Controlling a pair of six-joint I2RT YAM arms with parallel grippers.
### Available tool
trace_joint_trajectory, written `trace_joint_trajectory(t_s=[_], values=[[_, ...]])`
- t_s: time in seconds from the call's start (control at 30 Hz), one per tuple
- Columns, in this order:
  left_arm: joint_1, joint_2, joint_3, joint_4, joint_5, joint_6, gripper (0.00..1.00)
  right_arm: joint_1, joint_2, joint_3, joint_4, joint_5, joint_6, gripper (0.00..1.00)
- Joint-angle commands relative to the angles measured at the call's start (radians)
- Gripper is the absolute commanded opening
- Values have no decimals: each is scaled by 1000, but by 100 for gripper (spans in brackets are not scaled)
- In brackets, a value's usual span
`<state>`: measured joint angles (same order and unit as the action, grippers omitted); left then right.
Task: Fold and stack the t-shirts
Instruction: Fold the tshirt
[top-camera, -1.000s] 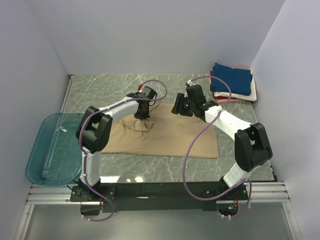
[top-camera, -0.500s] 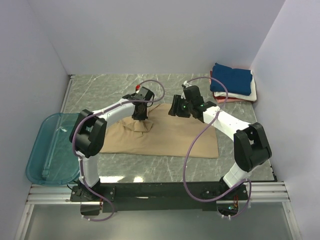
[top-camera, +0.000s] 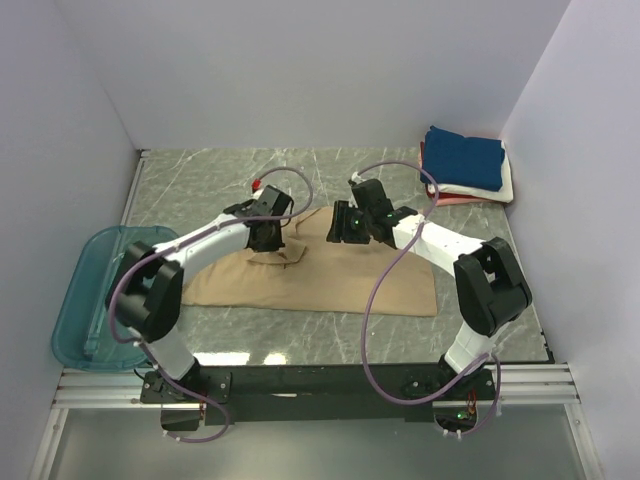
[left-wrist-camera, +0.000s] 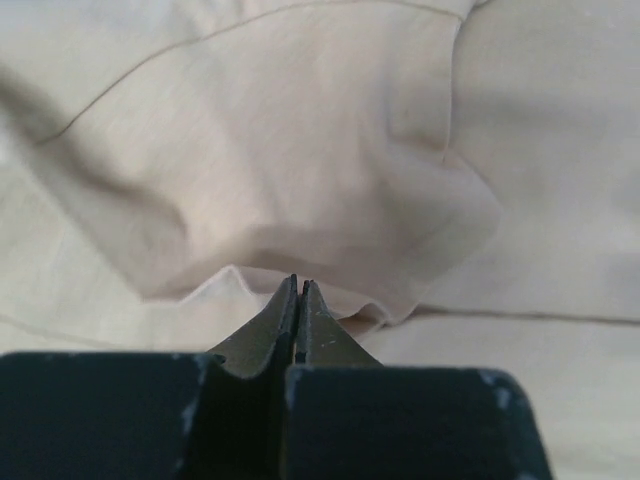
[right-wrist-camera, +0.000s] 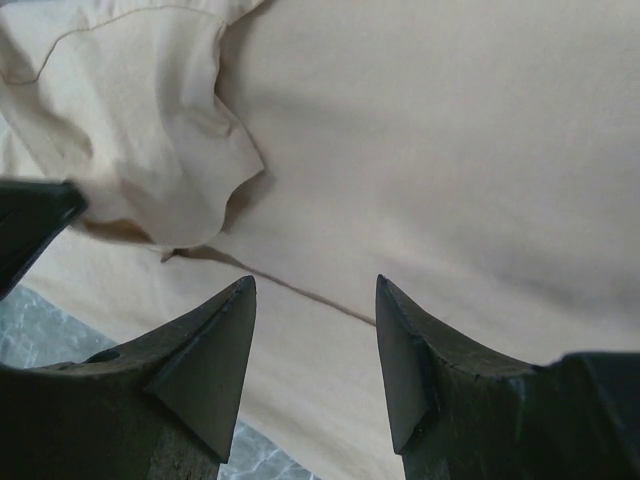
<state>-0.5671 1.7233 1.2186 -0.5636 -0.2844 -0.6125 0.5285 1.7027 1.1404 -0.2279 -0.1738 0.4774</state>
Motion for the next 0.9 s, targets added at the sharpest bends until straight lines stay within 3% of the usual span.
trace_joint_trajectory(t_s=[0.0,0.2,0.53,0.87], values=[[-4,-108,-65,31,-13,-81,1,5,-14,13,24,63,7,58],[9,-171,-110,15,-93,-125,1,-94,-34,36,-28,148,40,59],[145,-50,157,-38,-81,-49,1,-390,61,200,-120,134,33,59],[222,108,332,-47,-53,11,1,-524,276,392,-197,172,27,56]])
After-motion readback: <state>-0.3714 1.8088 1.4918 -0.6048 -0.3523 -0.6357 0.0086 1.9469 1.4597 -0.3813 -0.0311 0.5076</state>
